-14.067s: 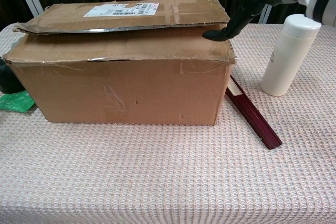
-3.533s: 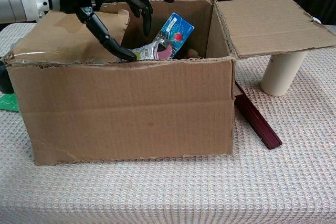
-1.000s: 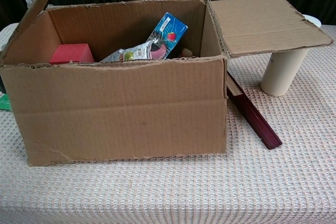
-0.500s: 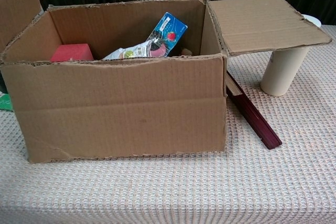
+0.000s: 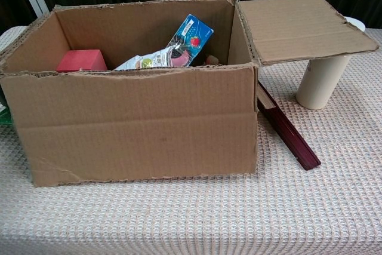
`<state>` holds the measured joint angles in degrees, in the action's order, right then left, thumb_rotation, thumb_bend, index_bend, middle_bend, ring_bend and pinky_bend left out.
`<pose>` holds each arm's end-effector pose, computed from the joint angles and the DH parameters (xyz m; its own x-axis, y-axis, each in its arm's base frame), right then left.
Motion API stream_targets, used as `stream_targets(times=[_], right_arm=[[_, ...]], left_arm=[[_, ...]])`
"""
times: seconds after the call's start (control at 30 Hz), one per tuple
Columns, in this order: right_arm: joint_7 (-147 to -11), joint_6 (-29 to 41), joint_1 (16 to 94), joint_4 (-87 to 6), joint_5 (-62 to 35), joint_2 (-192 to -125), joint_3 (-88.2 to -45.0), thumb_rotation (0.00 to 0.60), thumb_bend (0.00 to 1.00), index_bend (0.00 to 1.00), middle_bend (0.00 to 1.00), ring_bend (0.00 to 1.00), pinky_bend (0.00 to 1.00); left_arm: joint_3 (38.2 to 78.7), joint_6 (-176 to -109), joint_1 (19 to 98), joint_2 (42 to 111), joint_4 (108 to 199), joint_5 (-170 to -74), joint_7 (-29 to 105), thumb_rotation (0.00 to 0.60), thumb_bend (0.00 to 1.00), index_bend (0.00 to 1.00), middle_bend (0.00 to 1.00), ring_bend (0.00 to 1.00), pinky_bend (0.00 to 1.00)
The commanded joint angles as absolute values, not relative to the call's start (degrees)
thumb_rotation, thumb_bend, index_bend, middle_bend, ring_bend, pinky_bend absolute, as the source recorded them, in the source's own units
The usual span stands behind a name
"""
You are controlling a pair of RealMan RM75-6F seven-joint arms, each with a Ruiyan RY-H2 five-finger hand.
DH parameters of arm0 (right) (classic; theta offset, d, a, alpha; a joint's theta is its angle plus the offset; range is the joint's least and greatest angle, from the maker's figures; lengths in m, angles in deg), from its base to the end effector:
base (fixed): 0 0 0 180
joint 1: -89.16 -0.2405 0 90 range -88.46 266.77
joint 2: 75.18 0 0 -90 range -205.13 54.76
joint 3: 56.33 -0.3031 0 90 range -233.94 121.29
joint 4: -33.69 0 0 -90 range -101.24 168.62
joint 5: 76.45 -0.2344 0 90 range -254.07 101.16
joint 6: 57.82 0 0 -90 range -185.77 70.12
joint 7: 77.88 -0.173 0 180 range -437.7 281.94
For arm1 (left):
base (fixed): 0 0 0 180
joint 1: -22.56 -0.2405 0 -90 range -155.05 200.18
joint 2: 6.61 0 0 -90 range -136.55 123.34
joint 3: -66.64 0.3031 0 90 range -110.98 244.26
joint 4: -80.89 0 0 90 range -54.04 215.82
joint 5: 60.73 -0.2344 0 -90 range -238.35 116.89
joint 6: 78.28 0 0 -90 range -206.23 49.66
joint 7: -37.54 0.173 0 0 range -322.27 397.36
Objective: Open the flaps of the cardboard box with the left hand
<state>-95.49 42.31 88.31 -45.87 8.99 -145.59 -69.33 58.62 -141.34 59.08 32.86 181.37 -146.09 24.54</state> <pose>-0.3817 -0.2157 0.2131 0.1912 0.4085 0.8925 -0.9758 -0.0193 0.2178 -0.1928 0.3859 0.2586 0.5025 0.0076 0.8646 0.7848 -0.4235 -0.4524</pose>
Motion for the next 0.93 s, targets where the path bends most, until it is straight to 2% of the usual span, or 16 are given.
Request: stream_targets(times=[0.03, 0.23, 0.33, 0.4, 0.53, 0.67, 0.93], right_arm=[[-95.38, 42.45, 88.41, -45.99, 9.07, -145.51, -69.23, 0.6, 0.23, 0.0, 0.0, 0.0, 0.0], [-94.52, 42.05, 88.92, -45.16, 10.28, -144.6, -67.65, 0.6, 0.23, 0.0, 0.0, 0.0, 0.0], [-89.35, 39.77, 89.53, -45.41, 10.44, -142.66, -65.52, 0.6, 0.23, 0.0, 0.0, 0.0, 0.0], [-85.63, 38.39, 89.93, -46.91, 9.96, -141.39, -64.55, 0.6, 0.24, 0.0, 0.0, 0.0, 0.0], [-80.24, 35.71, 90.89, -51.59, 7.96, -138.72, -63.09, 0.6, 0.24, 0.0, 0.0, 0.0, 0.0], [-79.2, 35.76, 91.16, -52.47, 7.61, -138.62, -63.0, 0.6, 0.24, 0.0, 0.0, 0.0, 0.0], [-79.11, 35.57, 91.51, -52.71, 5.9, -139.44, -63.54, 0.6, 0.24, 0.0, 0.0, 0.0, 0.0]], left_arm=[[58.39, -143.91, 57.08, 33.42, 181.01, -145.16, 22.85, 0.383, 0.18, 0.01, 0.31, 0.19, 0.24], [60.56, -149.93, 50.5, 36.28, 181.67, -143.79, 23.23, 0.371, 0.18, 0.01, 0.19, 0.14, 0.24], [62.59, -154.01, 46.21, 38.89, 181.97, -143.33, 28.63, 0.281, 0.17, 0.01, 0.09, 0.07, 0.21], [63.66, -157.05, 43.76, 40.97, 181.57, -144.0, 32.03, 0.241, 0.17, 0.01, 0.06, 0.05, 0.21], [66.44, -161.89, 38.68, 45.16, 179.56, -145.55, 38.04, 0.205, 0.11, 0.01, 0.04, 0.04, 0.2], [67.39, -163.37, 36.13, 46.79, 178.26, -145.29, 40.28, 0.206, 0.05, 0.01, 0.04, 0.04, 0.2], [67.46, -165.66, 33.41, 49.29, 173.9, -146.53, 39.42, 0.203, 0.04, 0.01, 0.04, 0.04, 0.2]])
